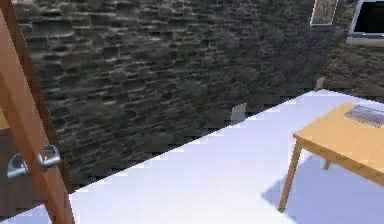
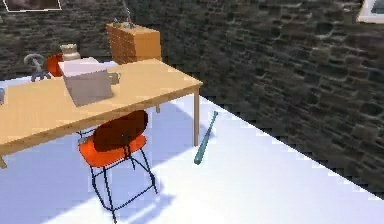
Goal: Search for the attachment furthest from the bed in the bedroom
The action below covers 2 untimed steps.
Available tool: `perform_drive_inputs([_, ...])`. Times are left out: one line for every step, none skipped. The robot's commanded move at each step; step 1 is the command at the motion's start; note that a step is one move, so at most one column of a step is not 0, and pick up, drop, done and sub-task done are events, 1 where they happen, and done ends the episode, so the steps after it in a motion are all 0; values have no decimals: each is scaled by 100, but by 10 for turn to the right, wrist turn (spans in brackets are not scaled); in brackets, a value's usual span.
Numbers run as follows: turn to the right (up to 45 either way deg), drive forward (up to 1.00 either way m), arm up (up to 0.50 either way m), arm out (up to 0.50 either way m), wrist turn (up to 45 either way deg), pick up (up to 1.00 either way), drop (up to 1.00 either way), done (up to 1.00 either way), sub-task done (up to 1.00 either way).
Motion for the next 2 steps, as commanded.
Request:
perform_drive_inputs([0,100,0,0,0,0,0,0,0])
perform_drive_inputs([0,50,0,0,0,0,0,0,0])
